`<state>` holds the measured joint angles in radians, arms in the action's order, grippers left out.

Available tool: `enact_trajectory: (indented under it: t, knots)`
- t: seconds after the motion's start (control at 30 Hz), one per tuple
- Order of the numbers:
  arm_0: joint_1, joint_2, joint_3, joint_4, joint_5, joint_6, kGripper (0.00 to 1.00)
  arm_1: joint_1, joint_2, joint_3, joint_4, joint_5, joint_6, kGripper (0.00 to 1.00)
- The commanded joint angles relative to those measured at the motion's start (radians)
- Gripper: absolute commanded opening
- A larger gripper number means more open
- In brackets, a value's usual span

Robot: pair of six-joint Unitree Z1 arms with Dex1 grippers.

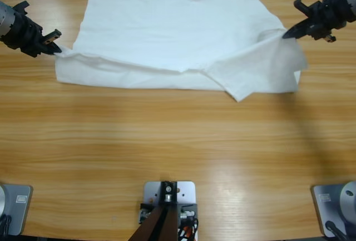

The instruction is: Fold clothes

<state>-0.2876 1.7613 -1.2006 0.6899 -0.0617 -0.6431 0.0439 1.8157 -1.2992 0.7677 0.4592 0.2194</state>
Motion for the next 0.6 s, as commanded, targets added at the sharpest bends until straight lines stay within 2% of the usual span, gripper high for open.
enact_trajectory:
  t: [0.03, 0.6]
  knots:
    - [0.022, 0.066, 0.007, 0.010, -0.002, 0.011, 0.000, -0.017, 0.126, -0.056, 0.022, 0.007, -0.030, 0.000]
    - [0.064, 0.165, 0.001, 0.010, 0.016, 0.011, 0.000, -0.087, 0.205, -0.080, 0.018, -0.004, -0.066, 0.000]
